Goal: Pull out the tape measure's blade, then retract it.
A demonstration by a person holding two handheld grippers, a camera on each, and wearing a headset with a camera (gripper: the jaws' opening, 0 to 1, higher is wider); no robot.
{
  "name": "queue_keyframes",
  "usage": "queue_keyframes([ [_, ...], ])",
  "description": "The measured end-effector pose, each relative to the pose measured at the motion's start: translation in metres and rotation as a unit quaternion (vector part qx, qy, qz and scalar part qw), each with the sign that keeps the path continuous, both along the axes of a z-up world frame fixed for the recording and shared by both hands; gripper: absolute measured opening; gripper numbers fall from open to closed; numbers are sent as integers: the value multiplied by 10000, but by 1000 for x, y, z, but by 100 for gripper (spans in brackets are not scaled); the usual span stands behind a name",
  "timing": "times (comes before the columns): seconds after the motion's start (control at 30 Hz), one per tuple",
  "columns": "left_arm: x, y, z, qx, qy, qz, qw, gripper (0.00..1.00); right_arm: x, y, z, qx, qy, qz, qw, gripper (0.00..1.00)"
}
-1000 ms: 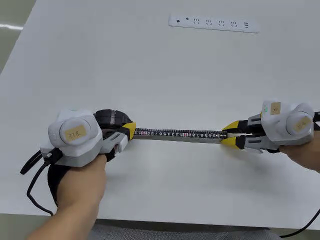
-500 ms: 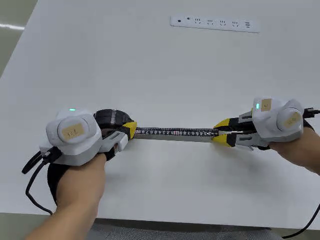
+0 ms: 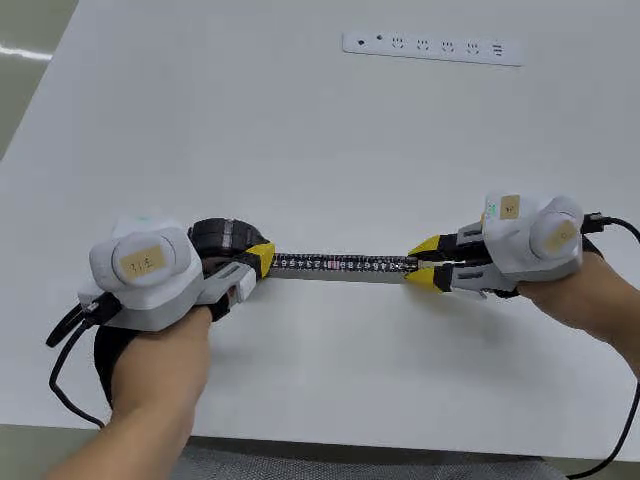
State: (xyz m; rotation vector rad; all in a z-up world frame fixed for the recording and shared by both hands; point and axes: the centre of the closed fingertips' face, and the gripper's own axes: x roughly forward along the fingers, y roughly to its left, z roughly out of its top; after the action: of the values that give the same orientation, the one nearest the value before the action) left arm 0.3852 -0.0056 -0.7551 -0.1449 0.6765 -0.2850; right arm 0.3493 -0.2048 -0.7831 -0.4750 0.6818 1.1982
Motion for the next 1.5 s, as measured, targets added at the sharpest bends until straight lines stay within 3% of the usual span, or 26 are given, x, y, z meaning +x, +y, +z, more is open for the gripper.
queue_keyframes([
  [1.5,0,0,1,-103,13,-17,9999,56,10,78,-4,308,39,311,9990,10],
])
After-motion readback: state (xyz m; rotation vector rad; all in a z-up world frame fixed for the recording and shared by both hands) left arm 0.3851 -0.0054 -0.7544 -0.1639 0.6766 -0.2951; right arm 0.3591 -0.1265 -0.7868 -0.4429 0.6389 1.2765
